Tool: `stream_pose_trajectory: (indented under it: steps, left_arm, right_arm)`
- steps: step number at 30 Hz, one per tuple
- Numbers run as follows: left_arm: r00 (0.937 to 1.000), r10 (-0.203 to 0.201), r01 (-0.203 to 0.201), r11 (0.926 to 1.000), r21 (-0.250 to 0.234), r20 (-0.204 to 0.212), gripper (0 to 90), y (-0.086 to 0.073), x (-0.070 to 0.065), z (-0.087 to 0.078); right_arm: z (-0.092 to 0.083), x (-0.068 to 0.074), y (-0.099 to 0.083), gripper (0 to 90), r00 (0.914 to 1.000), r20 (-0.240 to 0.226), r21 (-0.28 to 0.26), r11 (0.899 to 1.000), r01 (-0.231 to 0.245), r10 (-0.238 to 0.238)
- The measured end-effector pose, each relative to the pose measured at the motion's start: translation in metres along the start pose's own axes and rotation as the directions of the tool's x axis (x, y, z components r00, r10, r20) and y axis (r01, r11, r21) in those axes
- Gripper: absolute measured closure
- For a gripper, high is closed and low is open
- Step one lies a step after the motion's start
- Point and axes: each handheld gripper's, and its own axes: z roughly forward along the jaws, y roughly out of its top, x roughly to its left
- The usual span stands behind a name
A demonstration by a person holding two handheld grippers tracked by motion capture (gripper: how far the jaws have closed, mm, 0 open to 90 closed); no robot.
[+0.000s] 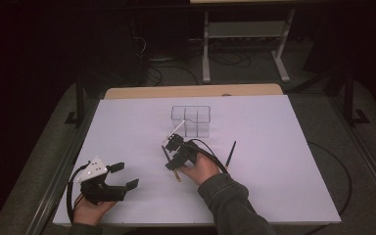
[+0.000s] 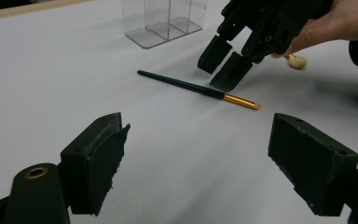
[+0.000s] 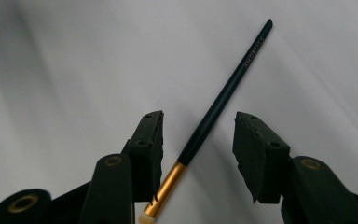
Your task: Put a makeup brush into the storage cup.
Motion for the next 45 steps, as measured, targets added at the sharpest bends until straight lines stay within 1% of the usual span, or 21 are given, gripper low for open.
stream_pose_trajectory:
  steps: [4,11,19,22,26,33,38,43,45]
  left_arm:
    - [1.0000,0.001,-0.001,1.0000,-0.003,0.001,17.7,-0.0001,0.0002,0.0005]
    - [1.0000,0.007,-0.007,1.0000,-0.002,0.002,17.7,-0.0001,0.0003,0.0007]
    - [1.0000,0.007,-0.007,1.0000,0.001,0.004,17.7,0.0000,0.0004,0.0012]
    - [1.0000,-0.001,0.001,1.0000,0.000,0.005,17.7,-0.0003,0.0000,0.0017]
    - [1.0000,0.004,-0.004,1.0000,0.001,0.004,17.7,-0.0003,0.0005,0.0015]
    - [1.0000,-0.002,0.002,1.0000,0.002,0.007,17.7,-0.0003,-0.0002,0.0024]
    - [1.0000,-0.004,0.004,1.0000,0.003,0.007,17.7,-0.0002,-0.0002,0.0026]
    - [1.0000,-0.002,0.002,1.0000,0.004,0.006,17.7,-0.0003,0.0003,0.0024]
    - [1.0000,0.000,0.000,1.0000,0.005,0.007,17.8,0.0000,0.0003,0.0029]
  right_arm:
    - [0.0028,0.0005,-0.0003,53.9,1.0000,0.003,0.008,1.000,0.006,-0.006]
    - [0.0050,0.0002,-0.0005,55.6,1.0000,0.004,0.021,1.000,0.000,0.000]
    - [0.0074,0.0013,-0.0004,57.3,0.9998,0.016,0.035,0.999,0.007,-0.008]
    - [0.0083,0.0016,-0.0004,57.6,0.9998,0.018,0.039,0.999,0.009,-0.010]
    - [0.0084,0.0011,0.0001,58.7,0.9996,0.024,0.040,0.999,0.014,-0.015]
    - [0.0090,0.0013,0.0000,59.9,0.9994,0.029,0.050,0.999,0.018,-0.019]
    - [0.0096,0.0007,0.0001,61.8,0.9988,0.043,0.063,0.998,0.020,-0.023]
    - [0.0098,0.0005,0.0005,64.4,0.9985,0.048,0.070,0.997,0.025,-0.028]
    - [0.0106,0.0011,0.0008,66.3,0.9977,0.059,0.086,0.996,0.030,-0.035]
